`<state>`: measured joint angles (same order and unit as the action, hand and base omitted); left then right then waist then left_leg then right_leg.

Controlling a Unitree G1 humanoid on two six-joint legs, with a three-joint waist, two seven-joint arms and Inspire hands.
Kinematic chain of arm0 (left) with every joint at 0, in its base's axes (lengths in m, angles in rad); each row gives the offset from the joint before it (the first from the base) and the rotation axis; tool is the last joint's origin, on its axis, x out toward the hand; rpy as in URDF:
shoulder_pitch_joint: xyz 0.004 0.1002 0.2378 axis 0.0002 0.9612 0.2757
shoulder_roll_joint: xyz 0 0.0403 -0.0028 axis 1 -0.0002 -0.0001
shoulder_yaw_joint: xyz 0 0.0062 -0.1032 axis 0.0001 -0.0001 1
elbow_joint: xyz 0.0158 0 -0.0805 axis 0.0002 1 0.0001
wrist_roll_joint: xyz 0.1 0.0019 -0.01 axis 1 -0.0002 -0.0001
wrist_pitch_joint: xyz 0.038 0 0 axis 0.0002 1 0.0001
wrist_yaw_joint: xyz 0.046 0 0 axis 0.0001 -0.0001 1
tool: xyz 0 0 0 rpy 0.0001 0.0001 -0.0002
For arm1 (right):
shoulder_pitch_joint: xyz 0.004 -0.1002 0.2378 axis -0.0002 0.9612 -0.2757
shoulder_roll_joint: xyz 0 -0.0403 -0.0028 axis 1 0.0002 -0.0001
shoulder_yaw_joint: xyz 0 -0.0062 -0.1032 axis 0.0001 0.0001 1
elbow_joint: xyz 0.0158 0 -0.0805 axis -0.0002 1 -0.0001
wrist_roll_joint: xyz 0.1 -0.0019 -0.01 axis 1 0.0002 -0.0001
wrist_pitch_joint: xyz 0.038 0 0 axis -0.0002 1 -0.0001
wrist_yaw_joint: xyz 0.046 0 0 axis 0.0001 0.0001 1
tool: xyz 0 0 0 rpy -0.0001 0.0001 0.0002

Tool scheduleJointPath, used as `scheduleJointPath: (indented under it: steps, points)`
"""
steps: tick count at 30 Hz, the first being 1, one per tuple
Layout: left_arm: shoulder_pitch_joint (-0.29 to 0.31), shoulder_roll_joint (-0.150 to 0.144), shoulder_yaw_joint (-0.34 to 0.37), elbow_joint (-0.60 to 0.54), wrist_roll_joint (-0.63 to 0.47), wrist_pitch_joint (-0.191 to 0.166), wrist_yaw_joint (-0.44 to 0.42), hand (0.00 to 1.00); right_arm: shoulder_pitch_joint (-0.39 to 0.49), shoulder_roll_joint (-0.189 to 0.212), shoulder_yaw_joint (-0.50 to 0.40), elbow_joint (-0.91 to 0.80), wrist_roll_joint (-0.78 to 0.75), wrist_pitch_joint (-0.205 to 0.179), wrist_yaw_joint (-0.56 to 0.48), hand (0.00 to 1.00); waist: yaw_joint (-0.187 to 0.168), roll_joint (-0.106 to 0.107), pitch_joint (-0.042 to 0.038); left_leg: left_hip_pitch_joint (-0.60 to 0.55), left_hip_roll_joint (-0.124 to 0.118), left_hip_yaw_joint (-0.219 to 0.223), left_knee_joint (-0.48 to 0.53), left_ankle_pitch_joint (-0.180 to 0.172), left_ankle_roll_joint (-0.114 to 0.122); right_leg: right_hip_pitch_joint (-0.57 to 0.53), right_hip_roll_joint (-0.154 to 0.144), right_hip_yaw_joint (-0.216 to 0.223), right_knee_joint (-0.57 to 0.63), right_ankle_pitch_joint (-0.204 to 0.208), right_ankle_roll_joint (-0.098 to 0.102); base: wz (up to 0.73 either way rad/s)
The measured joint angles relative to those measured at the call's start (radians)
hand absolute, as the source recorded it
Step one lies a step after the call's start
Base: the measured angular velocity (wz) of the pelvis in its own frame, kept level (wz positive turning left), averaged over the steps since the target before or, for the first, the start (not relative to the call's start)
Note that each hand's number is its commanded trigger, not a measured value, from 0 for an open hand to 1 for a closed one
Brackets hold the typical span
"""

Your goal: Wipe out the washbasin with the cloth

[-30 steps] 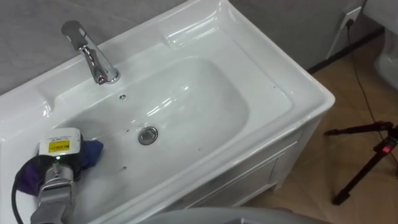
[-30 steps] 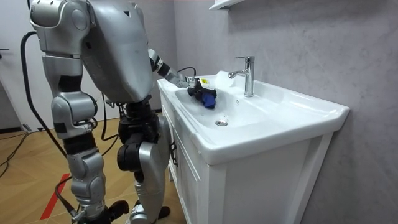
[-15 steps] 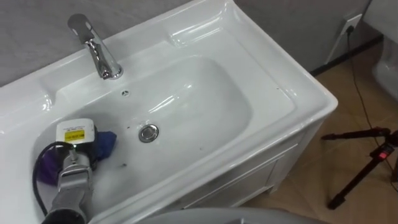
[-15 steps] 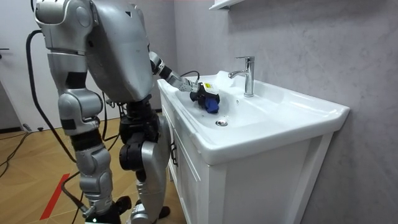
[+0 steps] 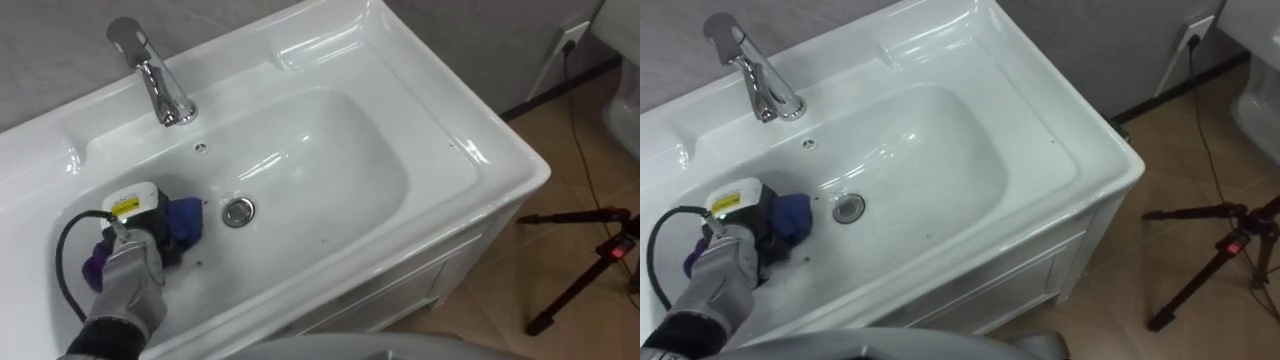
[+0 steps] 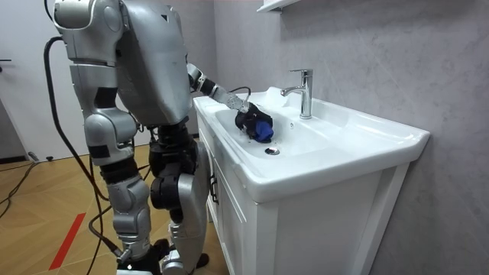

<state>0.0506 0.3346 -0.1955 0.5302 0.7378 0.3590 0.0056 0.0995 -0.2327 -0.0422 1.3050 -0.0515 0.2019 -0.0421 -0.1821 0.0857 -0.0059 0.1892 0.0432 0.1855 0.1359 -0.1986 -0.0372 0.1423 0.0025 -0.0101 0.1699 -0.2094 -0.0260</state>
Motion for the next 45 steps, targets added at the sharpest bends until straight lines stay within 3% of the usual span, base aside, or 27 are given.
scheduleJointPath:
  steps: [5,13,17,24,45]
  points:
    - [-0.003,0.008,0.035,-0.001,-0.110,-0.042,-0.061,1.00,0.014,0.001,0.001,-0.026,0.002,0.016,0.001,0.00,0.001,0.000,0.0002,0.004,-0.004,0.002,-0.001,0.000,0.000,0.001,-0.002,0.010,0.001,-0.002,0.003,-0.03]
    - [-0.025,0.013,0.036,-0.003,-0.261,-0.062,-0.183,1.00,0.034,0.005,0.011,-0.029,0.029,0.019,-0.002,0.00,-0.003,0.010,0.0070,0.008,-0.004,0.003,-0.001,0.000,0.000,0.003,0.000,0.026,0.001,-0.003,0.006,0.00]
    - [-0.028,0.021,0.036,0.004,-0.416,-0.071,-0.230,1.00,0.036,0.007,0.020,-0.029,0.052,0.018,-0.014,0.00,-0.003,0.016,0.0100,0.006,-0.005,0.007,-0.001,0.000,0.000,0.001,-0.001,0.024,0.001,-0.004,0.006,-0.03]
    - [-0.021,0.003,0.036,0.045,-0.659,-0.132,-0.297,1.00,0.041,0.019,0.021,-0.031,0.046,0.018,-0.010,0.00,-0.003,0.014,0.0107,0.004,-0.005,0.006,-0.001,0.000,0.000,0.001,-0.001,0.017,0.002,-0.006,0.004,0.02]
    - [-0.018,-0.018,0.033,0.038,-0.712,-0.196,-0.329,1.00,0.037,0.033,0.063,-0.029,0.051,0.038,-0.012,0.00,-0.003,0.001,0.0101,-0.003,-0.004,0.025,-0.001,0.000,0.000,-0.017,-0.002,0.021,0.019,-0.013,0.003,-0.01]
